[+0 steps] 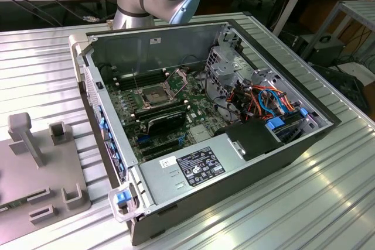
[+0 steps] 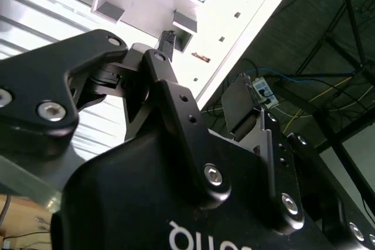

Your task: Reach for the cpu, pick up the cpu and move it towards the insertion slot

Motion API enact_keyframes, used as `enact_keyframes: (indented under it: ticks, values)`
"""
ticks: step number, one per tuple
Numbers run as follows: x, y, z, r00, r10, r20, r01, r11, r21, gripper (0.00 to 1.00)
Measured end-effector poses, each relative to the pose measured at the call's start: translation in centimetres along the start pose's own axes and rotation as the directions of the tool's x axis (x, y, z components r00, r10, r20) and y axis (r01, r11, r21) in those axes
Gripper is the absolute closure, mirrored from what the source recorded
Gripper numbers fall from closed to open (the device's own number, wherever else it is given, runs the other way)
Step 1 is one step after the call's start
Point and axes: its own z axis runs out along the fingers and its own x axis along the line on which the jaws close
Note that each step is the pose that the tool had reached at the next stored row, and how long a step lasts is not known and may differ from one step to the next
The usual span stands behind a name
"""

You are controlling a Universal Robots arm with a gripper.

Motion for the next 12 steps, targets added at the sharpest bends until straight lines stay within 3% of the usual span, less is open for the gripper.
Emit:
enact_keyframes:
  ticks: [5, 9, 12]
  values:
    - [0.00, -0.16, 0.87, 1.0000, -0.005, -0.0002, 0.005, 1.0000, 0.0031, 0.40]
    - [-0.01, -0.19, 1.16, 0.9979, -0.065, -0.0029, 0.065, 0.9979, 0.0035, 0.40]
    - [-0.01, -0.20, 1.34, 0.9970, -0.077, -0.0033, 0.077, 0.9970, 0.0035, 0.40]
